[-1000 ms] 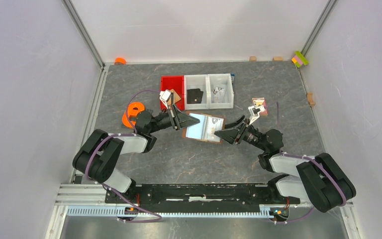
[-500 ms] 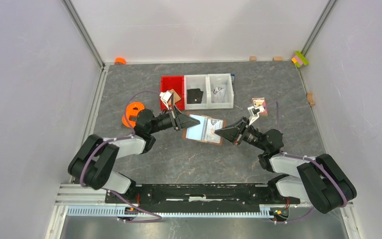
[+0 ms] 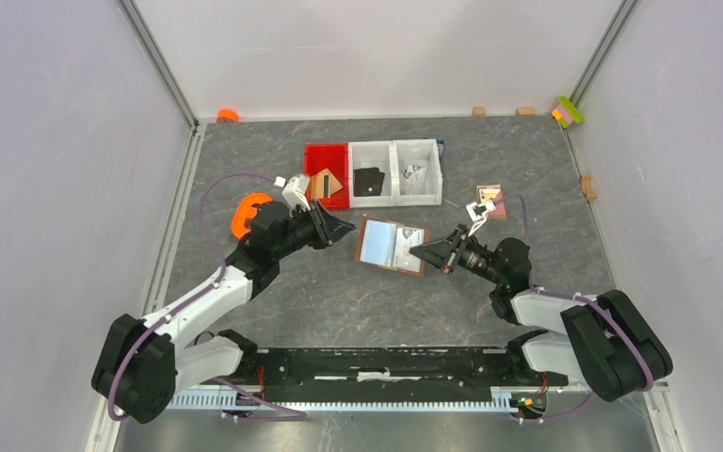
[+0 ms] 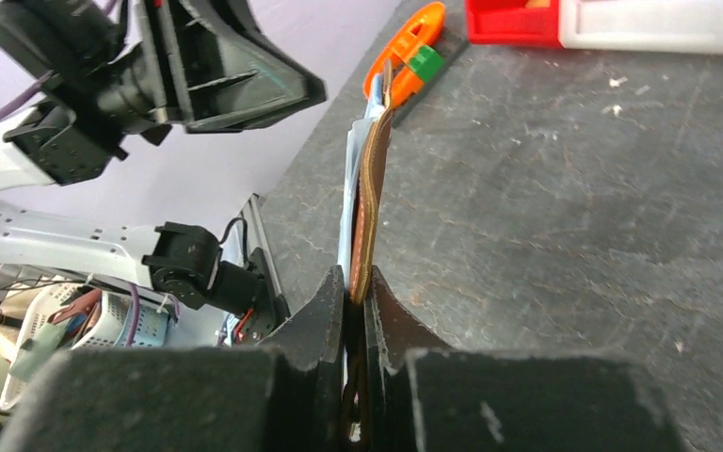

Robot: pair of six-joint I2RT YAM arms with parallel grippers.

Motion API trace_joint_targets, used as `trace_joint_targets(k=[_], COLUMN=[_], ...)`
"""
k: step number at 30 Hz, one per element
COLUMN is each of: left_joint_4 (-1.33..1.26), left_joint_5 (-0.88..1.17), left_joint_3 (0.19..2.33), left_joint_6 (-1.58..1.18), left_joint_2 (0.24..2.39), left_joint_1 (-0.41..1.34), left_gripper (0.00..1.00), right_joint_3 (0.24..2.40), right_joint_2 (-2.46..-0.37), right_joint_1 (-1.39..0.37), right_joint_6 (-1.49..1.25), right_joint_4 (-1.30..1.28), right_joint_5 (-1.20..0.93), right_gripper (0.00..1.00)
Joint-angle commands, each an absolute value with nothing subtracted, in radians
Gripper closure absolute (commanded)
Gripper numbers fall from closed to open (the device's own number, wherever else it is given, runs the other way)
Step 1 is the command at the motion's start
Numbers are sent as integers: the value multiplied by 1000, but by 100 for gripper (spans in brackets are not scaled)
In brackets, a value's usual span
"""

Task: Take the credit cards out of the card holder
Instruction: Remove the credit card from the card holder.

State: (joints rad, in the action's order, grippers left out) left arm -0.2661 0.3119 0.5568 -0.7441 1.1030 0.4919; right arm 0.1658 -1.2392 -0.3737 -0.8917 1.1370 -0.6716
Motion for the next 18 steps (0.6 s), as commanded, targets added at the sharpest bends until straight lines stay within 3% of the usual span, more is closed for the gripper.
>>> trace_joint_targets(k=[1, 6, 12, 18], left_joint_4=[-308, -351, -376, -410], left_joint_5=[382, 534, 589, 633], left_joint_3=[591, 679, 710, 717], left_joint_6=[-640, -599, -606, -630], left_joint_2=[1107, 1252, 1349, 1390], left_joint_1=[539, 648, 677, 676], left_gripper=[77, 79, 69, 68], right_joint_3=[190, 191, 189, 186], right_joint_2=[-1257, -1270, -1290, -1334], right_joint_1=[-362, -362, -362, -362], right_joint_6=[-867, -892, -933, -1022], right_joint_4=[1114, 1152, 1219, 1342], right_joint_5=[-653, -676, -714, -761], right_gripper=[100, 100, 100, 100])
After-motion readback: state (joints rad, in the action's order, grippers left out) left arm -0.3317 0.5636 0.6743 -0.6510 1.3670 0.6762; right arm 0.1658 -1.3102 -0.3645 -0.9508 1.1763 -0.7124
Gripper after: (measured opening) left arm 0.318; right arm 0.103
